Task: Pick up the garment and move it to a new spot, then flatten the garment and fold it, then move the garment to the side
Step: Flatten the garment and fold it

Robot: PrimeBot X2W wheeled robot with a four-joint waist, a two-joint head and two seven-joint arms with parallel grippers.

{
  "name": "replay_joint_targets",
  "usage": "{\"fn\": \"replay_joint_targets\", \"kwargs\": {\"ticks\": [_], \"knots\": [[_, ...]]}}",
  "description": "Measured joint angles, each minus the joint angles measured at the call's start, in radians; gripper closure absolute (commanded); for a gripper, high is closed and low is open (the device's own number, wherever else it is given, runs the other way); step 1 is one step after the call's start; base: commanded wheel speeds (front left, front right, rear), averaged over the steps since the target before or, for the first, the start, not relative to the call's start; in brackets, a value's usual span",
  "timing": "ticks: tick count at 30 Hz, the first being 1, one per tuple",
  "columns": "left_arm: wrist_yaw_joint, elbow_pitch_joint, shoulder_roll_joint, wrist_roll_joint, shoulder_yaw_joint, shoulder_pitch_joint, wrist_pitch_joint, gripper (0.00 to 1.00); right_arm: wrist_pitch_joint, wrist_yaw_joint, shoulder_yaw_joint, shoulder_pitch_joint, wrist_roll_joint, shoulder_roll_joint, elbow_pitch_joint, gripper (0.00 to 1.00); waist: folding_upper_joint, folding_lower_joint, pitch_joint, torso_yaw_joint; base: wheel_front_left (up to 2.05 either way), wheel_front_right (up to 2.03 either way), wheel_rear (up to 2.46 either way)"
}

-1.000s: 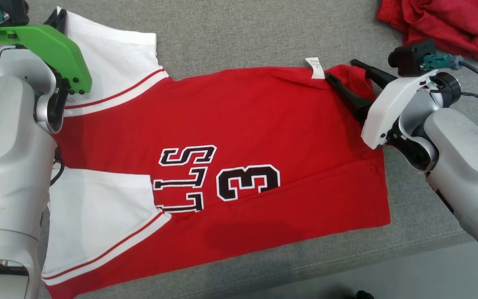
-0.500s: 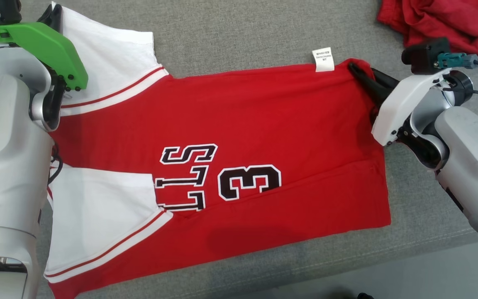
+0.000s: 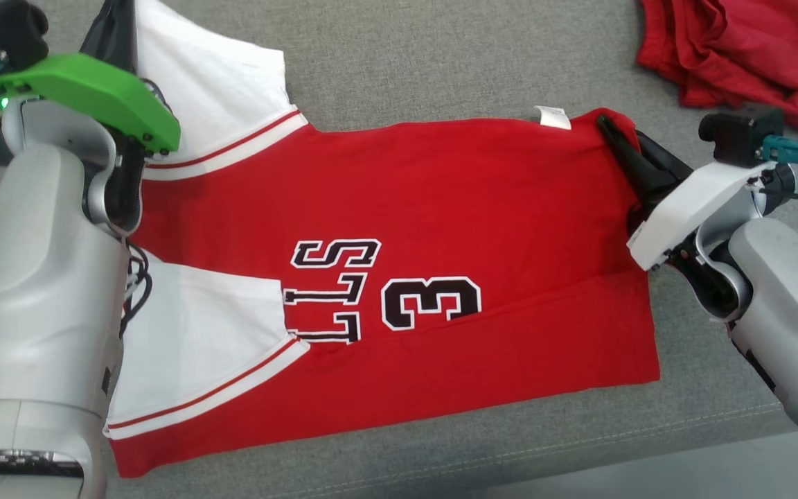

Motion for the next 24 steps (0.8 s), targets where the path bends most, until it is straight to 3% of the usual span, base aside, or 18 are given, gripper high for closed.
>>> {"fn": "replay_joint_targets", "kwargs": {"ticks": [9, 24], "knots": [[-0.013, -0.057, -0.002, -0.036, 0.024, 0.249, -0.133, 1.00, -0.085, -0.024, -0.007, 0.125, -0.013, 0.002, -0.023, 1.00, 0.0000, 0.0000, -0.081, 0.023, 0.00, 0.00, 0.00], [-0.019, -0.314, -0.016, -0.051, 0.048, 0.607, -0.150, 1.00, -0.094, -0.110, -0.048, 0.366, -0.031, 0.007, -0.099, 1.00, 0.0000, 0.0000, -0.241, 0.066, 0.00, 0.00, 0.00]]}}
